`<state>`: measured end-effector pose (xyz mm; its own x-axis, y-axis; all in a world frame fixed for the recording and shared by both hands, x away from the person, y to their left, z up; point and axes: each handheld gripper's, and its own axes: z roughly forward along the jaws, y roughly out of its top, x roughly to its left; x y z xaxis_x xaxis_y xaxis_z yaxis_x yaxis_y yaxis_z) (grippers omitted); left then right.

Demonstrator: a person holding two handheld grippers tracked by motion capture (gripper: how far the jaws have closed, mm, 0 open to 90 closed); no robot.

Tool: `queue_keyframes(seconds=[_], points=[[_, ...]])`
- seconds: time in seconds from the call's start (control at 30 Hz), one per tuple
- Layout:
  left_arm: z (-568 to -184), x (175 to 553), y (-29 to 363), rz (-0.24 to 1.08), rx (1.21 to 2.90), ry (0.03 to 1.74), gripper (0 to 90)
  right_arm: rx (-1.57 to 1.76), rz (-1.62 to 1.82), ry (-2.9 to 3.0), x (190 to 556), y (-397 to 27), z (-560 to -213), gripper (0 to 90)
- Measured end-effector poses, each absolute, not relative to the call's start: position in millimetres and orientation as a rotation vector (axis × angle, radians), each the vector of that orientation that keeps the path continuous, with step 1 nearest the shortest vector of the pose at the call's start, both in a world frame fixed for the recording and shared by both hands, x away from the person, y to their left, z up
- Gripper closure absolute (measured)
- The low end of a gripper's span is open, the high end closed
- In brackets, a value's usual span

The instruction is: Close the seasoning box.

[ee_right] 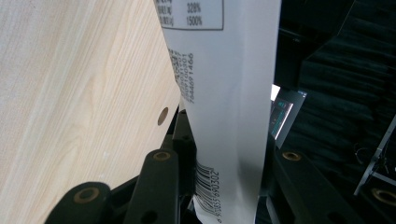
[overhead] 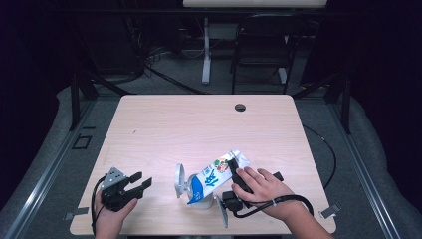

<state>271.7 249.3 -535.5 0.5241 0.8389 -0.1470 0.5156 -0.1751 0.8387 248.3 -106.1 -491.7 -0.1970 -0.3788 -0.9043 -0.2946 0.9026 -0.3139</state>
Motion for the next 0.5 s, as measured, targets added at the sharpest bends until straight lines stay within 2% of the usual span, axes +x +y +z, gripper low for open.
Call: queue_keyframes(seconds=[0.5], points=[[-535.7,271.8,249.1,0.438,1.837,1.123,51.6,-0.512,-0.088,1.783,248.5,-106.4,-492.7,72.9]])
